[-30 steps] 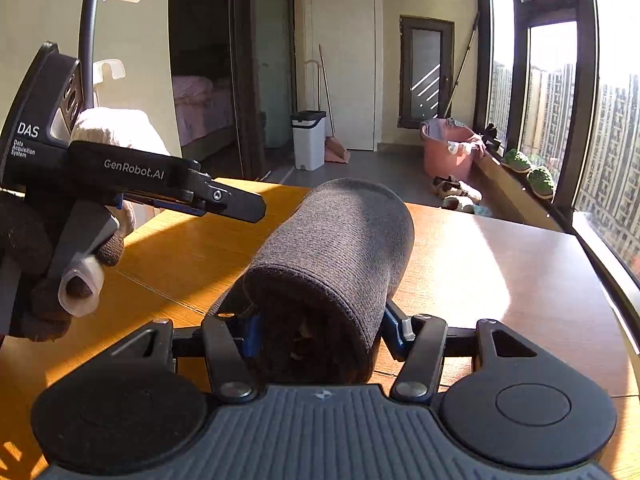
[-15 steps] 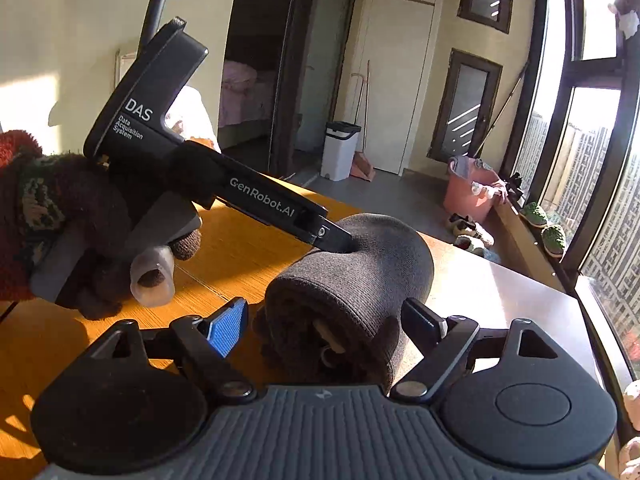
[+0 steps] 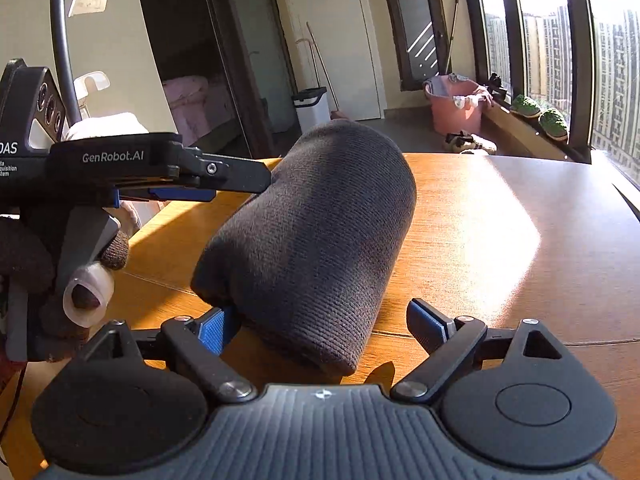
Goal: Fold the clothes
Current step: 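Grip the roll with the right gripper and roll it further over the sweatshirt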
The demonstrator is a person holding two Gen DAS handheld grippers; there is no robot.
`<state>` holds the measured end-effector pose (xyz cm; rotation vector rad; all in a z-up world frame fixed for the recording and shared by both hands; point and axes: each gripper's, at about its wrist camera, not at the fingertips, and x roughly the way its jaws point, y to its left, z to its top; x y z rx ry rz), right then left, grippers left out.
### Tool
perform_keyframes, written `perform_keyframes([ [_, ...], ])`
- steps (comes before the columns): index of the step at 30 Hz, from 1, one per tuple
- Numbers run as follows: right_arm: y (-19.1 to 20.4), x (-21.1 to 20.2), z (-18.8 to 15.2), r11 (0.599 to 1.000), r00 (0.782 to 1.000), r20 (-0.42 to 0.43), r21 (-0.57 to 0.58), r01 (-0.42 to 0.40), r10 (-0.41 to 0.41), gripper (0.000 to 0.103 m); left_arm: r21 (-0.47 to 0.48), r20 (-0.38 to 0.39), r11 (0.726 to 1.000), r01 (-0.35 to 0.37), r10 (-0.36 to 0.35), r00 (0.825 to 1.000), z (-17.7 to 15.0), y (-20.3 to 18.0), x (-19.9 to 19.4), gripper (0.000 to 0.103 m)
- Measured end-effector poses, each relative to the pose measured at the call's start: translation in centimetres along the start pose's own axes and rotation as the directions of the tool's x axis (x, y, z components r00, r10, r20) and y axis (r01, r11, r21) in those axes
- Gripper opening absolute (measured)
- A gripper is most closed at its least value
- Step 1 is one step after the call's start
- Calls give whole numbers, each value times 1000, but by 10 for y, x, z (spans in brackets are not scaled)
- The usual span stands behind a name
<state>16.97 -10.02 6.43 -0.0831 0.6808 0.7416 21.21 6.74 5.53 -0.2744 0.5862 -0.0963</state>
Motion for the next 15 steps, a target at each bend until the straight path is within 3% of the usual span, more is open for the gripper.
perform_keyframes([
  [3,14,2,0,995,998,7,-81,57,-56,85,17,19,1000,9,-9,1000,1,-3,-10,103],
  [7,13,-4,5,993,998,28,-98,62,-60,85,125,-15,988,-94,96,995,-11,-15,7,103],
  [9,8,-13,7,992,995,61,-95,79,-73,85,140,-45,984,-109,117,992,-18,-15,17,103],
  [15,3,-28,17,982,976,172,-110,152,-131,85,94,-70,992,-86,92,993,-27,-7,24,103],
])
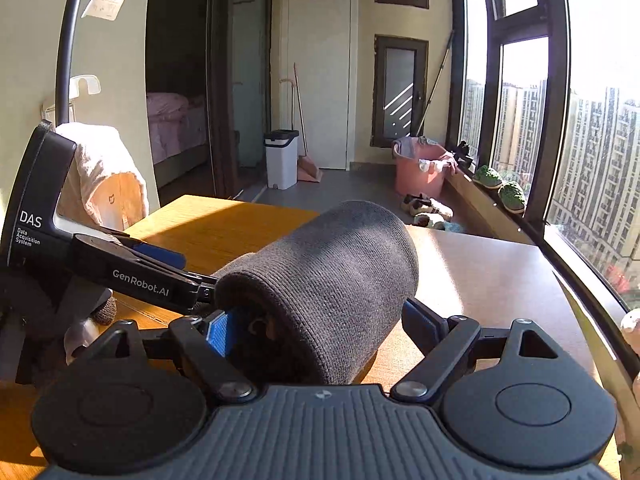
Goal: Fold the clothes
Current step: 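Grip the roll with the right gripper and roll it further over the sweatshirt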
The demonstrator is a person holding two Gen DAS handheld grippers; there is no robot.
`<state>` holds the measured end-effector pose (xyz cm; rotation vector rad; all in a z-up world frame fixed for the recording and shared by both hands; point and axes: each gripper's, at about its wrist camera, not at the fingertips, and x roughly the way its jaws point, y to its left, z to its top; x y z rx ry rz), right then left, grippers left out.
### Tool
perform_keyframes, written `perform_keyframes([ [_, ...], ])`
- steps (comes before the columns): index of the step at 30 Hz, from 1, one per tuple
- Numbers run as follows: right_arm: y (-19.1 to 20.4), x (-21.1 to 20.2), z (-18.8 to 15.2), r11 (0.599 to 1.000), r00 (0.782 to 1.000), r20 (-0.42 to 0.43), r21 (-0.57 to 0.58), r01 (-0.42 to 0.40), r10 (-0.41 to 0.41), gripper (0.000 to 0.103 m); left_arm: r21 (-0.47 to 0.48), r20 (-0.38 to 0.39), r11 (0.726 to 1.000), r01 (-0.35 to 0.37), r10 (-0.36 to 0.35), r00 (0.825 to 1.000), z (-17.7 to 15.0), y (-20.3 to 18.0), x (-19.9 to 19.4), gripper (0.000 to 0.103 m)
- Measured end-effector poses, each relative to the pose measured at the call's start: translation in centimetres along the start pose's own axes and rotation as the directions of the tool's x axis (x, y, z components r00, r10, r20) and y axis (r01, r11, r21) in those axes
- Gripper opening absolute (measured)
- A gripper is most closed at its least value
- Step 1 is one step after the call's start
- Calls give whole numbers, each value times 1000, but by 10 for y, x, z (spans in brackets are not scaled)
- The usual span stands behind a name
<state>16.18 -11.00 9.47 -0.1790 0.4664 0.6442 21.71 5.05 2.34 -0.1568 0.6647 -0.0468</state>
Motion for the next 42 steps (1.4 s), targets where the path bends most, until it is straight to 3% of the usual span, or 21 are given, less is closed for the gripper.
perform_keyframes([
  [5,11,4,-1,999,1000,14,-43,3,-2,84,10,12,1000,2,-2,1000,4,-1,-7,103],
  [6,16,3,-2,998,1000,15,-63,1,0,81,7,19,1000,4,-4,1000,6,-1,-9,103],
  [7,21,1,-2,996,1000,14,-91,-3,4,71,4,27,1000,5,-5,1000,8,-2,-11,103],
  [9,30,3,-4,989,1000,7,-147,1,0,68,-24,64,999,29,-27,998,15,2,-23,103],
  [12,44,5,-4,977,1000,7,-214,7,-6,68,-81,107,984,158,-149,983,30,5,-40,103],
  [15,50,8,-4,974,1000,11,-226,6,-4,68,-113,86,951,289,-280,956,41,-7,-38,103],
  [19,51,8,-6,976,1000,19,-215,14,-10,73,-80,11,952,296,-296,955,38,-32,-13,102],
  [20,50,8,-7,980,1000,25,-200,21,-16,82,-67,-12,955,291,-292,956,33,-39,-4,99],
  [21,50,9,-9,983,999,31,-183,32,-27,86,-62,-25,958,279,-281,959,31,-42,1,86],
  [25,43,18,-18,992,998,17,-115,54,-52,91,-183,-20,929,322,-331,943,20,-27,13,74],
  [27,40,22,-19,993,999,-4,-110,44,-45,63,-207,-11,928,310,-319,948,21,-19,11,66],
  [28,40,23,-19,993,999,-10,-111,41,-42,28,-219,-6,927,303,-312,950,22,-15,10,65],
  [31,47,18,-11,986,1000,-2,-168,23,-24,23,-226,9,926,303,-310,951,24,-4,3,60],
  [34,62,10,-5,956,1000,23,-292,16,-10,24,-250,50,913,322,-320,946,19,10,-13,60],
  [37,72,6,1,943,999,35,-333,-28,42,38,-254,86,921,296,-283,955,14,25,-27,60],
  [38,72,4,4,946,997,36,-321,-50,65,52,-241,90,937,251,-236,968,11,30,-29,61],
  [39,69,2,6,952,995,37,-296,-76,91,58,-242,93,939,246,-230,969,7,34,-30,62],
  [40,66,1,9,959,993,38,-265,-102,116,67,-271,95,929,254,-237,967,4,42,-29,62],
  [42,53,-2,16,975,986,40,-160,-154,162,75,-320,98,909,269,-250,963,-1,56,-27,68],
])
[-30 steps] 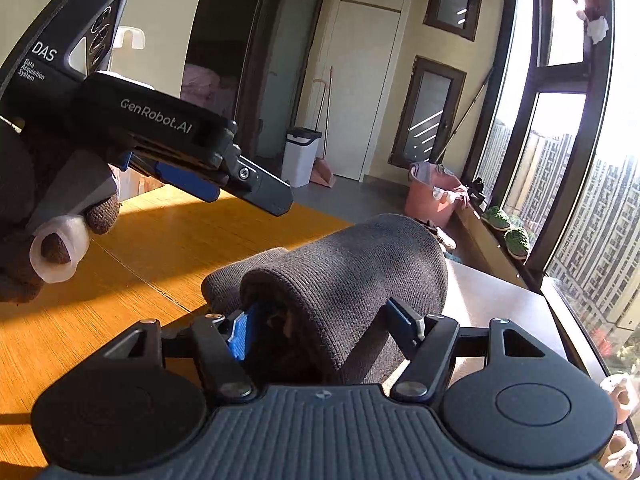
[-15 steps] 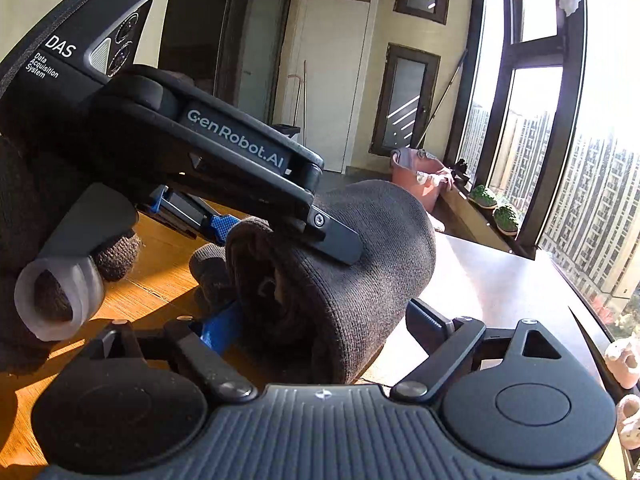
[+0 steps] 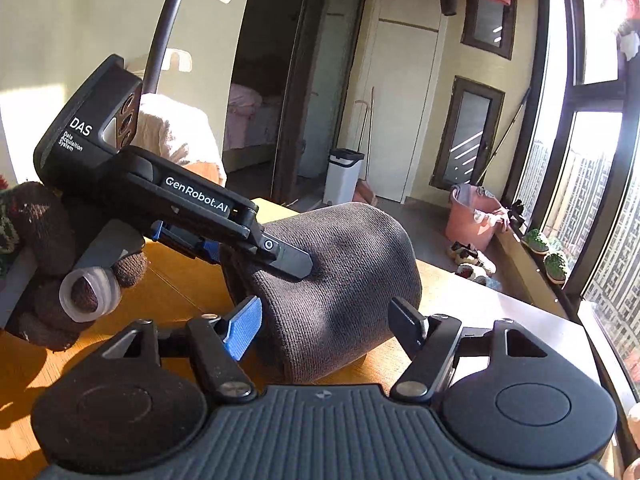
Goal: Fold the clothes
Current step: 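Grip the roll with the right gripper and roll it further over the sweatshirt, then roll the sweatshirt further with the left gripper while the right gripper presses the roll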
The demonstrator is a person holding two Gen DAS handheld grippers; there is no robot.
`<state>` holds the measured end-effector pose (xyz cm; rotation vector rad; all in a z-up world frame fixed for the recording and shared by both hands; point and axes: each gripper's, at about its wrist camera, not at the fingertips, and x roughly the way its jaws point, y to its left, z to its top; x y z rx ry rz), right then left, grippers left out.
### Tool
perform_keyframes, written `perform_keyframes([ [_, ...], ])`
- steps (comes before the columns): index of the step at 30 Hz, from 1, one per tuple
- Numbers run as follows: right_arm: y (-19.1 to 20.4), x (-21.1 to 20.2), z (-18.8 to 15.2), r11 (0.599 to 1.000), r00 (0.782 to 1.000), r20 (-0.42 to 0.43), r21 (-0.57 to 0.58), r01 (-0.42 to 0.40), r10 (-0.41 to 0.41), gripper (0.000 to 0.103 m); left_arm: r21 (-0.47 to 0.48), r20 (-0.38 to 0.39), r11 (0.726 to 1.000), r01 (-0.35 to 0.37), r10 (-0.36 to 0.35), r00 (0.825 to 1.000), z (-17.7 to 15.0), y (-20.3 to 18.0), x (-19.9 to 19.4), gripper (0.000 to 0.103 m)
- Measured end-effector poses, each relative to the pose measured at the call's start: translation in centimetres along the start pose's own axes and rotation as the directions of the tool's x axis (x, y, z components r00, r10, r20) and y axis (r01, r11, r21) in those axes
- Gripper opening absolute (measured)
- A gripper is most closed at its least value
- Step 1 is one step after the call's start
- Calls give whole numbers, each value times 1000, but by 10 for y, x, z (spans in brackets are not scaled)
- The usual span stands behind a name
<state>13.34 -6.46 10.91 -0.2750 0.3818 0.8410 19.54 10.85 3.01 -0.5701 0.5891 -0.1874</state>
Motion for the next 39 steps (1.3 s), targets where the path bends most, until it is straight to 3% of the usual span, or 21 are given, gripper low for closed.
perform_keyframes([
  [2,-21,-3,3,987,999,20,155,-46,44,87,-17,18,1000,-4,5,1000,5,9,3,69],
  [4,-39,-1,-3,947,997,39,311,-82,73,94,-11,35,1000,-12,13,999,11,11,3,70],
  [8,-54,15,-23,871,994,31,480,-110,108,95,-1,76,1000,-15,15,997,23,12,-1,75],
  [12,-32,30,-28,909,994,-4,405,-99,110,95,11,110,999,-45,43,993,36,12,-6,79],
  [16,-7,43,-24,956,996,-67,290,-37,59,102,22,77,994,-105,103,992,38,13,3,79],
  [24,-22,29,-24,965,994,-54,243,102,-91,102,21,30,996,-92,91,995,29,13,12,79],
  [29,-47,3,-27,952,978,-39,222,209,-206,100,-11,-41,999,-35,34,999,18,10,16,77],
  [32,-68,-11,-27,939,979,-25,277,202,-203,100,-10,-92,1000,2,-3,996,5,0,26,77],
  [34,-72,-20,-28,941,987,11,303,152,-163,101,-7,-119,1000,22,-22,993,-4,-5,34,78],
  [37,-70,-27,-27,944,993,67,322,68,-95,101,-1,-125,1000,29,-29,992,-8,-11,37,79],
  [39,-66,-24,-24,943,992,76,325,70,-100,102,2,-126,1000,24,-24,992,-9,-13,37,79],
])
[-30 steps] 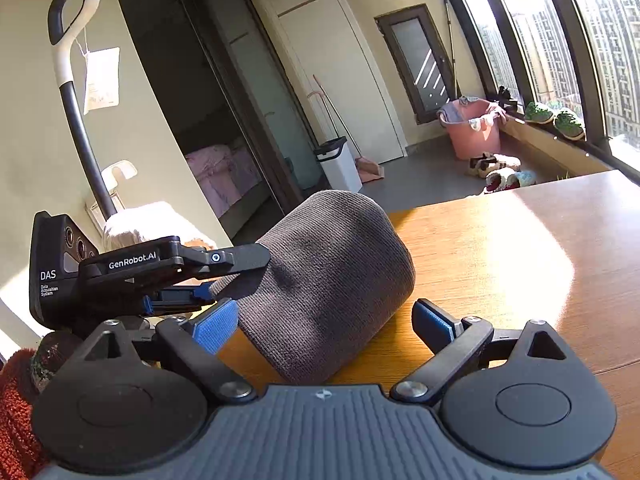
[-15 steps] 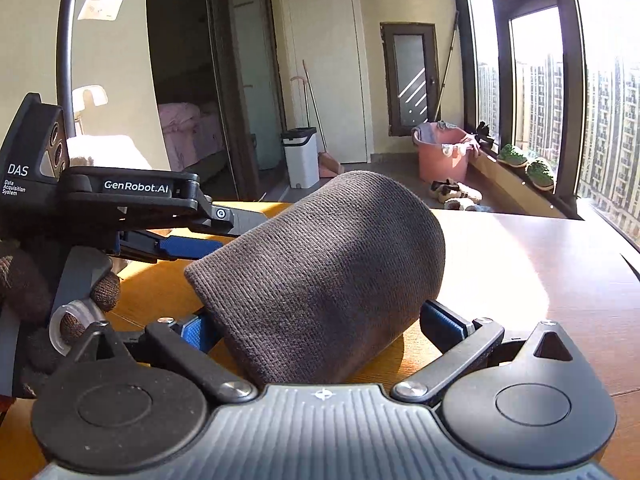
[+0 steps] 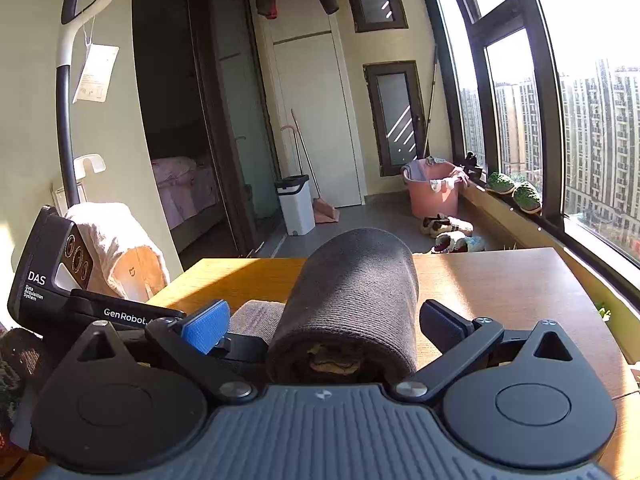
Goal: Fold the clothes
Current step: 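Roll the sweatshirt further with the left gripper while the right gripper presses the roll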
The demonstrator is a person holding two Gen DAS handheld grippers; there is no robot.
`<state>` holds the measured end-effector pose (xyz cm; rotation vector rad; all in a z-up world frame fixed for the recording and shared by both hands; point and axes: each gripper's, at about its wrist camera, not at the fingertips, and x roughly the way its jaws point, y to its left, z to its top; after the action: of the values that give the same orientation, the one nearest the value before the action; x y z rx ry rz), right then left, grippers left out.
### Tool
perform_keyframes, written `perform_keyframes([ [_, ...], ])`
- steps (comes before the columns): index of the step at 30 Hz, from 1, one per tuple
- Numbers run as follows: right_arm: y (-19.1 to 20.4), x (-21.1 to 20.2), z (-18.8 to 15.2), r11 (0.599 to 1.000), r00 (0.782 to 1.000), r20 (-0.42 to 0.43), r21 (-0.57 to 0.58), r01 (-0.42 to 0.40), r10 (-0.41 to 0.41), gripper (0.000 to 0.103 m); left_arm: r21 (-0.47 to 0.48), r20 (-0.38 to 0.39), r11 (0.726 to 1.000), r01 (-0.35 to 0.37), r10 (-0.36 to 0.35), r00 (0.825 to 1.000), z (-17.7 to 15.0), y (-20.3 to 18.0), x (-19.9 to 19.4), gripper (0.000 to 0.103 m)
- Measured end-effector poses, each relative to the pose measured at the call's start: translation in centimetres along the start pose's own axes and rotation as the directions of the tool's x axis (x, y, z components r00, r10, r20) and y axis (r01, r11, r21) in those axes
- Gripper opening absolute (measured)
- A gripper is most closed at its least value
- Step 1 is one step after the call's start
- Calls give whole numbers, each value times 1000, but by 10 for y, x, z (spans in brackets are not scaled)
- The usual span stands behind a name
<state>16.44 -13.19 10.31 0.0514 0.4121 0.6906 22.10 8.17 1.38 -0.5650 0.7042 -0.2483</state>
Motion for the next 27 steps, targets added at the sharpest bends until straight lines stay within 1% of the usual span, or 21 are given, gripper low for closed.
perform_keyframes([
  [2,5,9,0,1000,1000,6,3,20,-20,102,0,7,1000,-17,17,1000,0,0,-2,79],
  [4,7,26,0,999,999,-22,-6,37,-38,100,-10,41,999,-45,45,998,3,5,-12,79],
  [5,9,34,1,998,998,-41,-24,50,-51,84,-20,56,999,-51,52,997,6,8,-18,79],
  [6,14,38,0,995,996,-56,-70,71,-75,65,-30,71,998,-57,59,996,8,11,-23,80],
  [7,21,42,-1,988,993,-64,-122,92,-100,39,-41,86,997,-63,67,994,10,14,-29,81],
  [9,39,43,0,965,990,-51,-231,120,-135,38,-54,121,996,-67,74,990,17,19,-41,86],
  [11,64,49,1,925,986,-58,-358,124,-155,39,-62,148,996,-71,79,986,22,22,-51,89],
  [12,77,54,-3,898,984,-60,-422,126,-166,39,-65,162,995,-72,81,983,27,21,-54,89],
  [14,103,63,-17,828,982,-60,-548,119,-181,43,-56,185,997,-58,68,980,33,14,-60,90],
  [15,112,65,-24,801,982,-57,-588,115,-183,44,-43,192,998,-49,56,980,37,9,-60,92],
  [16,122,67,-32,770,981,-49,-628,115,-186,50,-30,198,999,-39,45,979,40,3,-59,94],
  [18,135,69,-45,716,980,-22,-686,129,-197,52,24,189,999,-36,31,981,43,-15,-53,95],
  [19,138,68,-47,706,981,-15,-697,128,-193,54,45,180,998,-44,36,983,43,-21,-48,95],
  [20,139,67,-48,704,983,-16,-700,119,-182,57,76,163,994,-75,62,985,42,-26,-38,95],
  [21,135,62,-44,731,988,-42,-678,79,-146,60,109,146,988,-106,90,985,41,-32,-29,95],
  [22,131,58,-40,756,992,-68,-654,38,-108,76,141,130,980,-137,119,984,40,-38,-20,94],
  [23,125,53,-35,784,993,-93,-620,-4,-68,85,180,116,966,-186,167,979,37,-41,-10,91],
  [24,115,45,-27,828,992,-121,-559,-52,-20,86,211,109,952,-222,202,973,35,-40,-2,92],
  [25,106,38,-20,865,989,-145,-492,-99,31,88,223,106,945,-238,220,970,32,-37,3,92],
  [26,95,30,-12,895,984,-159,-423,-138,76,94,215,103,947,-240,222,970,29,-32,4,94],
  [27,83,25,-5,924,984,-150,-354,-148,100,99,205,100,949,-240,224,969,27,-26,5,96],
])
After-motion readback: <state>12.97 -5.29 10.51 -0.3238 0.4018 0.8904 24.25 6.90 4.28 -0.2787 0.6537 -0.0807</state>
